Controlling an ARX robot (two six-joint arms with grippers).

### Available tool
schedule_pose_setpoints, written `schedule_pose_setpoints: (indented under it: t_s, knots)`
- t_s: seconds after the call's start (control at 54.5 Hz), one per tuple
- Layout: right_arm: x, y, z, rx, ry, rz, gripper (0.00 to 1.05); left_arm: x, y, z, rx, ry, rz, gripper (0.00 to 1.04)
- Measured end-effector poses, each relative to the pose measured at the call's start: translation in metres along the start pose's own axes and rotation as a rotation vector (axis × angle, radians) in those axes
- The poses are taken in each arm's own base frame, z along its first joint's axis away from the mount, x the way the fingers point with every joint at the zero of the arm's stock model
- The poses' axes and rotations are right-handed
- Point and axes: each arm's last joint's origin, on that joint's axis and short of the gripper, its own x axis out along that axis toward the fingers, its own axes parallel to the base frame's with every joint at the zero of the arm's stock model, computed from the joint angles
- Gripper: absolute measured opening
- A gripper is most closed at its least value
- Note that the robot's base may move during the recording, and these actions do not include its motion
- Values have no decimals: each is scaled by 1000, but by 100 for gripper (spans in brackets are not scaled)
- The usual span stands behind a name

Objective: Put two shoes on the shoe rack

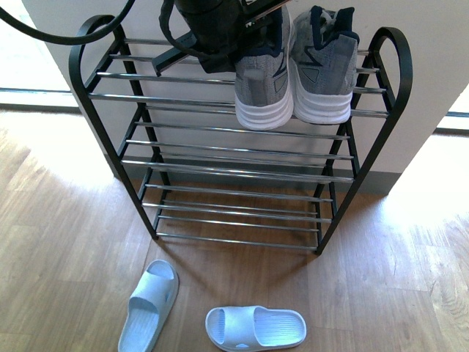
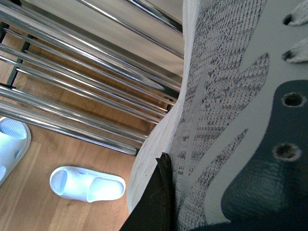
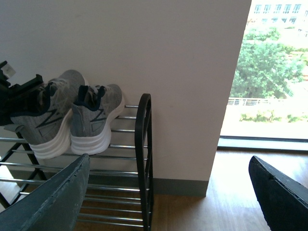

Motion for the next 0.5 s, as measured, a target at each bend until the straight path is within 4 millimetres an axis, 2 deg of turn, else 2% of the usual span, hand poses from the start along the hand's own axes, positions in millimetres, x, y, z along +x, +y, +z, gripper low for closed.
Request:
schedule_pose_setpoints:
  t_s: [0.404, 0.496]
  knots:
    - [0, 0, 0, 0, 0, 0, 96, 6, -6, 10, 46, 20, 21, 2]
    - [0, 0, 0, 0, 0, 0, 96, 6, -6, 11, 64, 18, 24, 15]
